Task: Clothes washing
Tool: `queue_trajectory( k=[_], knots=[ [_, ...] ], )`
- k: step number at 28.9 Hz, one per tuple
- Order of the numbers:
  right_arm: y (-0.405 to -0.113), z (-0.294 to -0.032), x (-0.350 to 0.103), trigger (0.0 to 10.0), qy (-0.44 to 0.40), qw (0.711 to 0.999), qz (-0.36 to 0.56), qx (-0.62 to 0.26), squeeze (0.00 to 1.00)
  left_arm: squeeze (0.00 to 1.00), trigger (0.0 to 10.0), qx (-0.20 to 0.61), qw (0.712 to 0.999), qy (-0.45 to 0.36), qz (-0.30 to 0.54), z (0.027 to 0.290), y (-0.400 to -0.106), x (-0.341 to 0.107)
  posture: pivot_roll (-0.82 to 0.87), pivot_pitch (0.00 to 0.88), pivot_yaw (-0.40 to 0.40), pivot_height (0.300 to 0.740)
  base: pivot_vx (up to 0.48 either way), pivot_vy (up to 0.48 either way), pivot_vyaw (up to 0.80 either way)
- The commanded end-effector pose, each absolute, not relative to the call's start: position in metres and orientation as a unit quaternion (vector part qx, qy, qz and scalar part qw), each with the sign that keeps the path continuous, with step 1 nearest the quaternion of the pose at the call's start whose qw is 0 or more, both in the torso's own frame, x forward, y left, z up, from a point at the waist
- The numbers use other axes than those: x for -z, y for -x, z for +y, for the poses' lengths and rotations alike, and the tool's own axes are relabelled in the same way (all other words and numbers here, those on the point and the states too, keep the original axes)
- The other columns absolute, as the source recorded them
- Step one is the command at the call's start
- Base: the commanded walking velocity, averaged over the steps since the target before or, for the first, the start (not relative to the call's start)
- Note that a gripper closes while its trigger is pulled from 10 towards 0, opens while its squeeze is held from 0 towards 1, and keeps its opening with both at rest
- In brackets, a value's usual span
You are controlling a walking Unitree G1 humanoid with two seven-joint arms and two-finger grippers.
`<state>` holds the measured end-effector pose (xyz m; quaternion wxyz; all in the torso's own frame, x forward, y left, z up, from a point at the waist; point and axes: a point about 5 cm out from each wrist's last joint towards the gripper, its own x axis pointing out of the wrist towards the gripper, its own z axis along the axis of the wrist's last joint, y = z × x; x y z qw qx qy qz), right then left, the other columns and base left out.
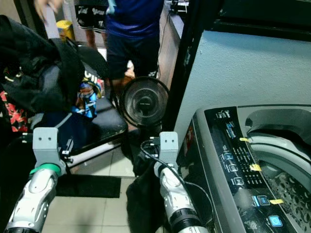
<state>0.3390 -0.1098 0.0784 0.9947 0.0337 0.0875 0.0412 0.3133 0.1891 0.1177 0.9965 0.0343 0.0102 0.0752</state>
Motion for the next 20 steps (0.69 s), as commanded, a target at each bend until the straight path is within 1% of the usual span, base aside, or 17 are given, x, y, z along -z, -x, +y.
queue_trajectory(
  k=[1, 11, 13, 15, 18, 19, 20],
  knots=[
    [-0.342, -0.112, -0.088, 10.0, -0.032, 0.997, 0.063, -0.040, 0.00, 0.00, 10.0, -0.077, 0.996, -0.031, 0.021, 0.189, -0.312, -0.113, 0.15, 0.000, 0.004, 0.740, 0.000, 0.000, 0.00],
    [-0.346, -0.109, -0.092, 10.0, -0.028, 0.997, 0.061, -0.048, 0.00, 0.00, 10.0, -0.088, 0.994, -0.039, 0.041, 0.195, -0.308, -0.104, 0.15, 0.000, 0.002, 0.740, 0.000, 0.000, 0.00],
    [-0.344, -0.112, -0.083, 10.0, -0.009, 0.995, 0.086, -0.050, 0.00, 0.00, 10.0, -0.104, 0.989, -0.058, 0.088, 0.202, -0.301, -0.084, 0.15, 0.000, -0.001, 0.740, 0.000, 0.000, 0.00],
    [-0.340, -0.116, -0.070, 10.0, 0.029, 0.991, 0.125, -0.048, 0.00, 0.00, 10.0, -0.112, 0.985, -0.070, 0.108, 0.206, -0.296, -0.075, 0.14, 0.000, 0.001, 0.740, 0.000, 0.000, 0.00],
    [-0.339, -0.118, -0.069, 10.0, 0.024, 0.990, 0.128, -0.045, 0.00, 0.00, 10.0, -0.111, 0.986, -0.065, 0.102, 0.205, -0.295, -0.077, 0.14, 0.000, 0.001, 0.740, 0.000, 0.000, 0.00],
    [-0.340, -0.118, -0.074, 10.0, -0.008, 0.992, 0.115, -0.045, 0.00, 0.00, 10.0, -0.107, 0.989, -0.051, 0.083, 0.203, -0.296, -0.084, 0.14, 0.000, -0.004, 0.740, 0.000, 0.000, 0.00],
    [-0.340, -0.118, -0.074, 10.0, -0.008, 0.992, 0.115, -0.045, 0.00, 0.00, 10.0, -0.107, 0.989, -0.051, 0.083, 0.203, -0.296, -0.084, 0.14, 0.000, -0.004, 0.740, 0.000, 0.000, 0.00]
  ],
)
